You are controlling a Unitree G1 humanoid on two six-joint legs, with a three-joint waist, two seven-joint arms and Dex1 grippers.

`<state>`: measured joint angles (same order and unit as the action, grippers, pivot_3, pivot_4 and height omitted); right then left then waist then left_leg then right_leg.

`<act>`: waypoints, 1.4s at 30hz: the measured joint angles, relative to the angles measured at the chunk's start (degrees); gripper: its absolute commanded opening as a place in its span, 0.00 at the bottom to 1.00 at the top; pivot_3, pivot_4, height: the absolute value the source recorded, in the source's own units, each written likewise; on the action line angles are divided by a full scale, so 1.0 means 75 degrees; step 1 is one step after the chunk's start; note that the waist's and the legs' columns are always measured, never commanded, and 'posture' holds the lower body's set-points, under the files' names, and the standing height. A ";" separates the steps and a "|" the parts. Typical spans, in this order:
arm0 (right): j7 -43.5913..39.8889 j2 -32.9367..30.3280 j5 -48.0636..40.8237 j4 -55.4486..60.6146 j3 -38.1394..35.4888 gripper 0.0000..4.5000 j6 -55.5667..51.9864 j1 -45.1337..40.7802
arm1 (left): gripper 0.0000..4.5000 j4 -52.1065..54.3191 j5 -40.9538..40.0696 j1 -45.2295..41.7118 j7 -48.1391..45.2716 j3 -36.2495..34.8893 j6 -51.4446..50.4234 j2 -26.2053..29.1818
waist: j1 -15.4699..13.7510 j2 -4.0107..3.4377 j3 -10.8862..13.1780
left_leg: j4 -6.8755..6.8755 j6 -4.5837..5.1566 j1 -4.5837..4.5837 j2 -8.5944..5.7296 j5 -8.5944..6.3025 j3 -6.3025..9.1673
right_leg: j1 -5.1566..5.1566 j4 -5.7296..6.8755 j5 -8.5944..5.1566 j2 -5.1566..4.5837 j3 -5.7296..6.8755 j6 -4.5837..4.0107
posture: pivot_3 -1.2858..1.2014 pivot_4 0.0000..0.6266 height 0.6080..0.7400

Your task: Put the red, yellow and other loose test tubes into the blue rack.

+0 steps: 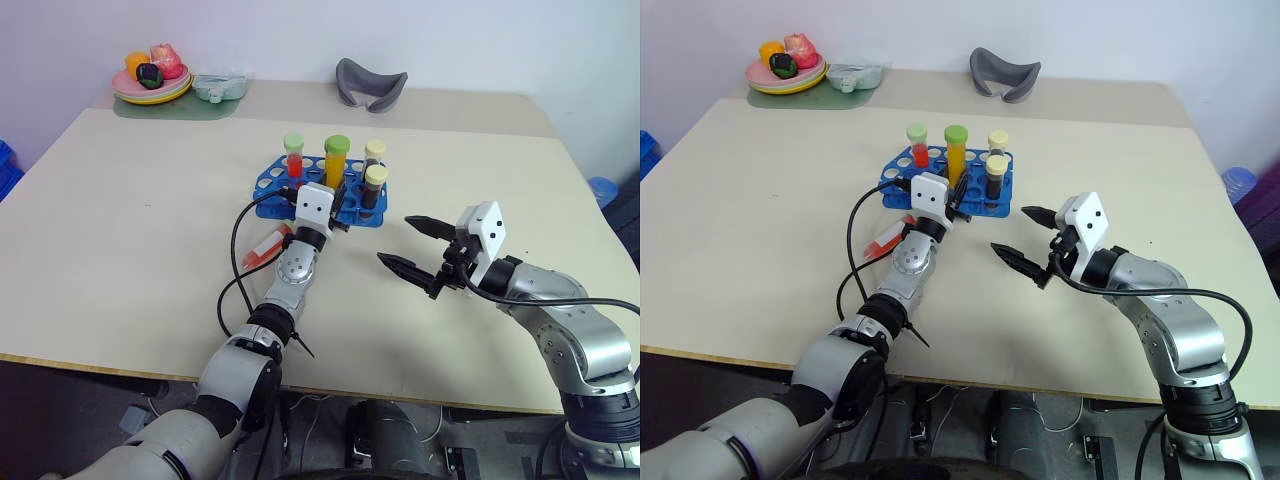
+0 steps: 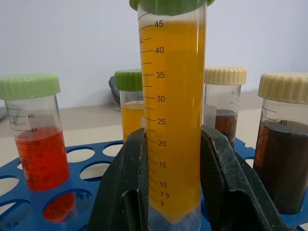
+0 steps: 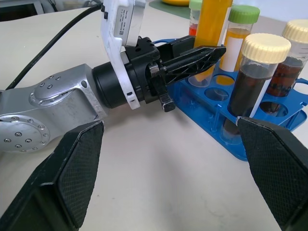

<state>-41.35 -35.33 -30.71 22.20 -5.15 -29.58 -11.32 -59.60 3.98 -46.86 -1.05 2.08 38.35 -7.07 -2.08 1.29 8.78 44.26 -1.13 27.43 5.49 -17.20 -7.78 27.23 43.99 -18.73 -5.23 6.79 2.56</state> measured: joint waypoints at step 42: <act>-0.0001 0.0009 0.0000 0.0002 0.0000 1.00 0.0000 0.0003 | 0.85 -0.0083 0.0406 0.0202 0.0412 0.0053 -0.0015 0.0104 | 0.0010 0.0000 -0.0001 | -0.0001 0.0000 0.0000 0.0001 0.0000 0.0000 | 0.0001 0.0000 0.0000 0.0001 0.0000 0.0000 | 0.52 0.24 0.47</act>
<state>-41.35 -35.26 -30.70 22.22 -5.15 -29.58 -11.29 -60.22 7.03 -45.34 2.04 2.47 38.24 -6.29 -2.00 1.29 8.78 44.25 -1.12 27.43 5.49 -17.21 -7.78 27.23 43.99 -18.73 -5.22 6.79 2.56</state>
